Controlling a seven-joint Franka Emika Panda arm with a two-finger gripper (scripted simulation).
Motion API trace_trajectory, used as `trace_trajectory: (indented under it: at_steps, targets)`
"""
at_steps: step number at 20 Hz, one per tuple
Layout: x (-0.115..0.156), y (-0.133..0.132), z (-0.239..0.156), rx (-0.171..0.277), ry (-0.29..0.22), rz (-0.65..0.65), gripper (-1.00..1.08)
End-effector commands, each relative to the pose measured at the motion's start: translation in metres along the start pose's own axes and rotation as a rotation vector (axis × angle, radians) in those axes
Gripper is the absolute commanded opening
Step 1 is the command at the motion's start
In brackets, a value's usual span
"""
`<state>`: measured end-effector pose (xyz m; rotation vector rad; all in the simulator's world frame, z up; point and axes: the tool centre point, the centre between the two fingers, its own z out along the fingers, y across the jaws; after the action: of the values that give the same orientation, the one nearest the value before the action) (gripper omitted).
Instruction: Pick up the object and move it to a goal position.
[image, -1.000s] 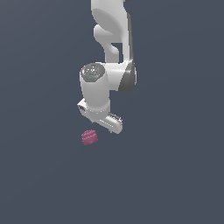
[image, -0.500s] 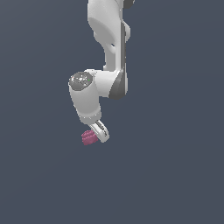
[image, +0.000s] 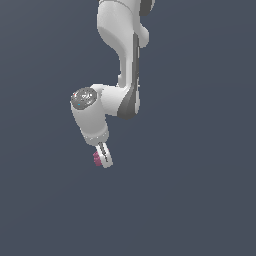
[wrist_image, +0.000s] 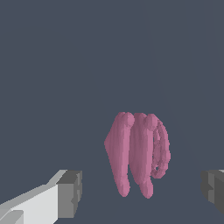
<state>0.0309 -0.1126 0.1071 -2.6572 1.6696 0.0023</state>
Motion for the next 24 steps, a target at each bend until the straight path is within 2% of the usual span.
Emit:
trace_trajectory:
  at_steps: [1,11,19,24]
  targets:
    - [0.004,0.001,0.002,-0.001,0.002,0.035,1.0]
    - [0.006,0.002,0.007,-0.002,0.003,0.06,1.0]
    - [0.007,0.004,0.045,-0.002,0.003,0.065,1.0]
    - [0.007,0.003,0.054,-0.002,0.003,0.066,1.0]
